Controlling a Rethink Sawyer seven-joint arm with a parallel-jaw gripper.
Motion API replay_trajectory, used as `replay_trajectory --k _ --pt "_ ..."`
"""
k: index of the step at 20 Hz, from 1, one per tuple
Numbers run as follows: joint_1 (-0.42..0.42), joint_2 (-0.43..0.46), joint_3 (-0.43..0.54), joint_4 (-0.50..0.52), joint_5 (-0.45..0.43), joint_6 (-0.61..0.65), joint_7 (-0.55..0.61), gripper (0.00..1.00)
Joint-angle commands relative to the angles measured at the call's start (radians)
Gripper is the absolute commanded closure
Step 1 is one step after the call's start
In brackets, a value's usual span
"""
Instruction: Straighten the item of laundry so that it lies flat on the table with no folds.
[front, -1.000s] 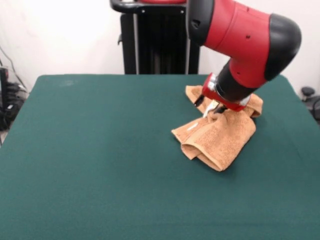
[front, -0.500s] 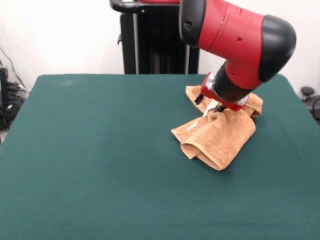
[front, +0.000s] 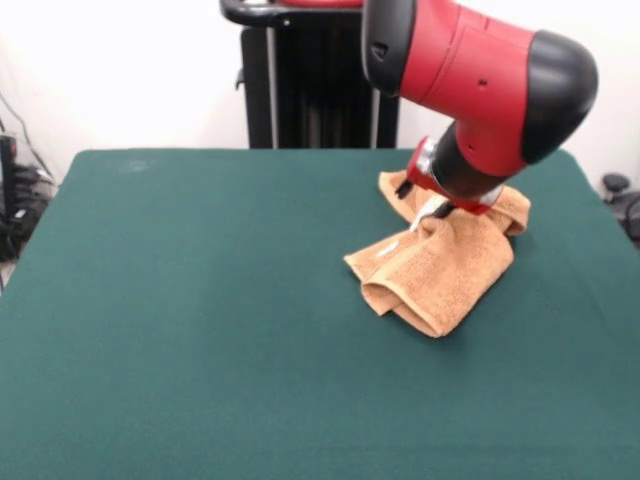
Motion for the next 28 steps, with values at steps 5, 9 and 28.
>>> replay_trajectory --k 5,9,28 --pt "-0.015 -0.045 0.093 0.023 0.021 0.102 0.228 0.00" --pt "-0.013 0.008 0.104 0.005 0.031 0.041 0.256 0.00" --pt "0.067 0.229 -0.026 -0.109 -0.009 -0.048 0.394 0.00"
